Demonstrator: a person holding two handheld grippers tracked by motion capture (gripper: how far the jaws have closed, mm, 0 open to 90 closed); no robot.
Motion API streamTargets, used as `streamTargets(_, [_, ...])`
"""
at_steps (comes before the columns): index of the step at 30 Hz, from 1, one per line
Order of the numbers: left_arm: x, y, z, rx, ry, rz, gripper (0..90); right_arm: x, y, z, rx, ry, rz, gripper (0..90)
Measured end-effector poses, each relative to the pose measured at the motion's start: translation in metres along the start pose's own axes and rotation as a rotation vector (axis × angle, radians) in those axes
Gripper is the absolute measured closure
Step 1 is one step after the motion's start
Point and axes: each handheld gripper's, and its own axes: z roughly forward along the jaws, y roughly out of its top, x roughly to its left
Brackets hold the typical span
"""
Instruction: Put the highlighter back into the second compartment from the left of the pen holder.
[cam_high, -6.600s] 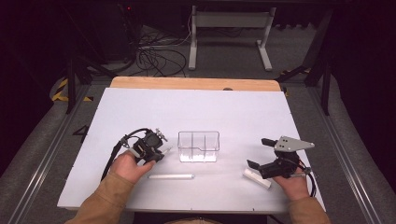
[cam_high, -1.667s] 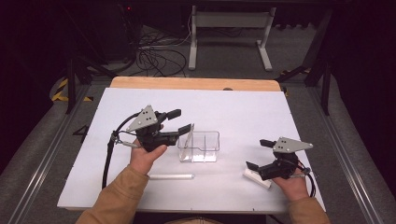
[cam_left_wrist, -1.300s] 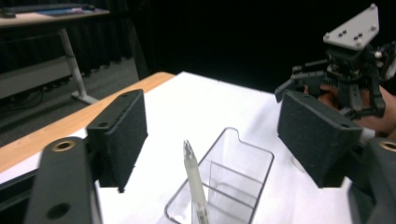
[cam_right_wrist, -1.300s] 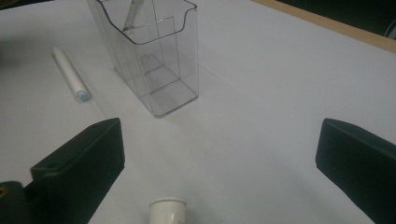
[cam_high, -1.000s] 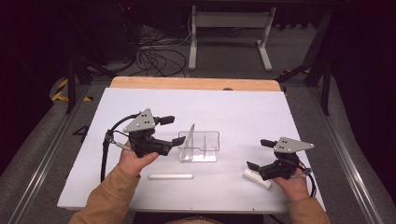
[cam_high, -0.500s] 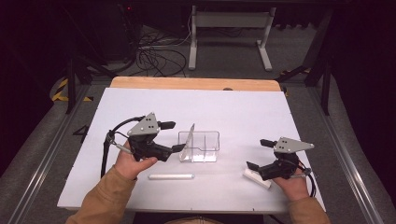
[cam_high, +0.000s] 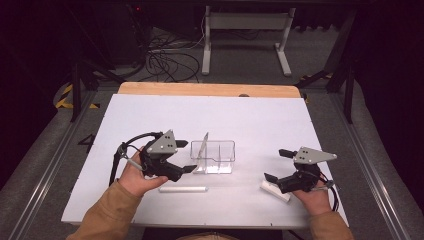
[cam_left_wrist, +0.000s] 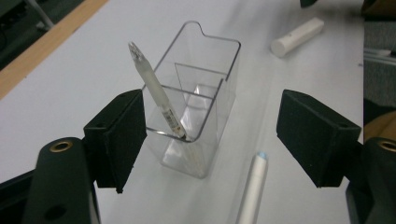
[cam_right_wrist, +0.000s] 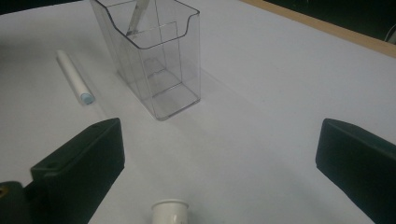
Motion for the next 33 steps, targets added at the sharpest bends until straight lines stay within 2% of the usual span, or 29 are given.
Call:
streamTargets(3, [-0.004, 0.0, 0.004, 0.053, -0.003, 0.024, 25.4, 0.0, 0.0, 0.0, -0.001, 0.0, 0.0, 1.6])
streamTargets(10, [-0.01, -0.004, 0.014, 0.148, -0.032, 0.053, 26.9, 0.0, 0.0, 0.0, 0.002, 0.0, -0.002, 1.6])
streamTargets(16, [-0.012, -0.01, 0.024, 0.227, -0.068, 0.06, 27.4, 0.0, 0.0, 0.0, 0.004, 0.001, -0.002, 1.6])
streamTargets(25, [-0.019, -0.014, 0.037, 0.311, -0.1, 0.115, 30.3, 0.0, 0.0, 0.0, 0.003, 0.003, -0.002, 1.6])
streamTargets(33, [-0.023, -0.018, 0.046, 0.383, -0.121, 0.147, 33.3, 0.001, 0.0, 0.001, 0.005, 0.004, -0.003, 1.6])
